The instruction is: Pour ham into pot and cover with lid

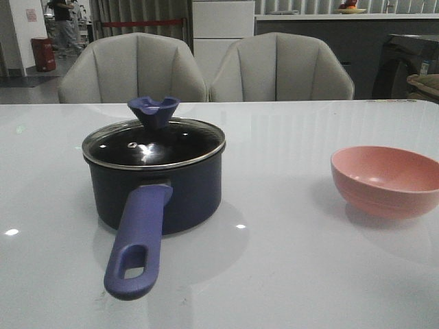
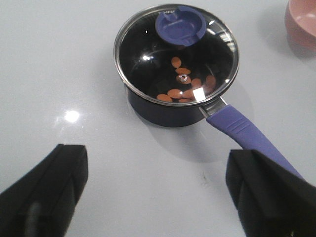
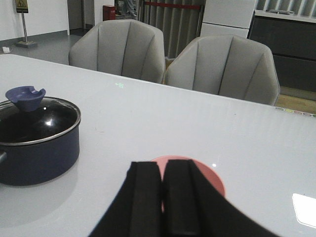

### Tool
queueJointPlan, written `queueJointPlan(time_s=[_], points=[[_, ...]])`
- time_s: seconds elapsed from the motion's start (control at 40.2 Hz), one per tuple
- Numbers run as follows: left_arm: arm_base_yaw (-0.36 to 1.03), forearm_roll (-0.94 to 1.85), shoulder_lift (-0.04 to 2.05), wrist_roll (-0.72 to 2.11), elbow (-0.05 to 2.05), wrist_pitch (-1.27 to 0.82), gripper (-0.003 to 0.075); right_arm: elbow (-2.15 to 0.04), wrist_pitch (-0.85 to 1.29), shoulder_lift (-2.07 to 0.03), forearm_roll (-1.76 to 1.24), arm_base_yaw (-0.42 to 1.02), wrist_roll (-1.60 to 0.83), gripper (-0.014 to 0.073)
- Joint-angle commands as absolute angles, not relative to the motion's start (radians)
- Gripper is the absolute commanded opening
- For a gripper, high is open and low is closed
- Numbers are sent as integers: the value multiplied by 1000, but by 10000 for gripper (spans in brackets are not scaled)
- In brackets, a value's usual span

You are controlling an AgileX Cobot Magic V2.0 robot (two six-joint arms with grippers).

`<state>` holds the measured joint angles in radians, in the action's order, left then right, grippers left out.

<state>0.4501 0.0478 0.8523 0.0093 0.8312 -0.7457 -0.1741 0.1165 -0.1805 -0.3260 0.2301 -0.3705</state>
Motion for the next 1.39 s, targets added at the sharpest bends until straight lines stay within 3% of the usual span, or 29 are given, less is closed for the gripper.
queueJointPlan(time_s=[0.0, 0.572, 1.07, 1.169, 1.219, 1.343, 1.368], points=[[448, 64, 758, 0, 801, -652, 606, -199, 43, -190, -331, 232, -379, 151], [448, 99, 169, 0, 423, -495, 606, -199, 43, -190, -331, 232, -379, 151], [448, 179, 106, 0, 380, -407, 603, -199, 43, -190, -331, 232, -379, 151], [448, 173, 106, 0, 380, -410, 520, -199, 43, -190, -331, 232, -379, 151], [448, 157, 106, 0, 380, -417, 431, -199, 43, -190, -331, 232, -379, 151], [448, 146, 106, 0, 380, -420, 95, -199, 43, -190, -331, 232, -379, 151], [448, 146, 106, 0, 380, -418, 107, -199, 43, -190, -331, 232, -379, 151]])
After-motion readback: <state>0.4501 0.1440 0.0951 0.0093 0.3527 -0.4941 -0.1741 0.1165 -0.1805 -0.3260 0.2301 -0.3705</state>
